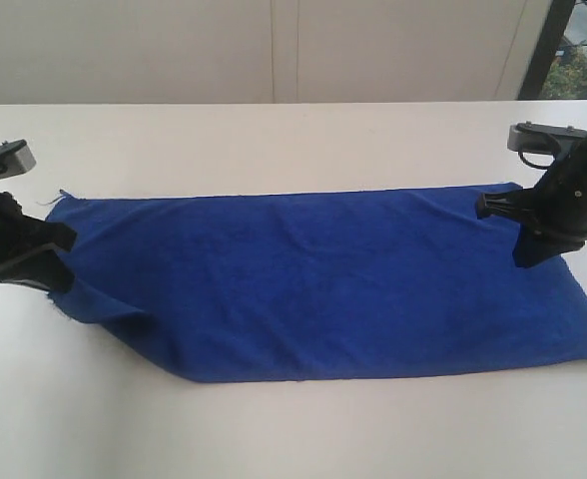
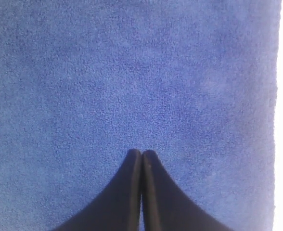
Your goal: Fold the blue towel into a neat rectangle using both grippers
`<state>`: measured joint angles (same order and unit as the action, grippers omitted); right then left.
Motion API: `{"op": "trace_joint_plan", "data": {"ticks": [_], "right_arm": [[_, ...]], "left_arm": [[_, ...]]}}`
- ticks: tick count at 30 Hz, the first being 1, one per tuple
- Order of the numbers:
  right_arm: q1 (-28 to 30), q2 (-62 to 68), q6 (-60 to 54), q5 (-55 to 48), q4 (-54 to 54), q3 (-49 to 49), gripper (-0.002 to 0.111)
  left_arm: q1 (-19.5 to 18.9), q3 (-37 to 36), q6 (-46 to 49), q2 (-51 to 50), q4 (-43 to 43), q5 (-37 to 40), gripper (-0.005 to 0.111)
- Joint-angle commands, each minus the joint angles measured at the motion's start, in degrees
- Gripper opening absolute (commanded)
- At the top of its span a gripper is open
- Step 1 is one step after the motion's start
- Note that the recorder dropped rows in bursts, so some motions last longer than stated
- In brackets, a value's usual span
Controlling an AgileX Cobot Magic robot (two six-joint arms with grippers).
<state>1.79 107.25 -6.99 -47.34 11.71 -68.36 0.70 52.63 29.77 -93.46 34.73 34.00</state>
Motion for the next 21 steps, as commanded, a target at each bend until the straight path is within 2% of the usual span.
{"op": "trace_joint_plan", "data": {"ticks": [1,21], "right_arm": [[-0.07,-0.16,-0.52,-0.04,0.09,-0.24,0.0],[-0.07,-0.16,-0.52,0.07,0.21,-0.24,0.0]], "left_arm": [[-0.03,0.14,-3.28,1.83,-5.88,2.48,0.0],[-0.03,0.14,-3.51,1.98,-17.28,10.59,0.0]]}}
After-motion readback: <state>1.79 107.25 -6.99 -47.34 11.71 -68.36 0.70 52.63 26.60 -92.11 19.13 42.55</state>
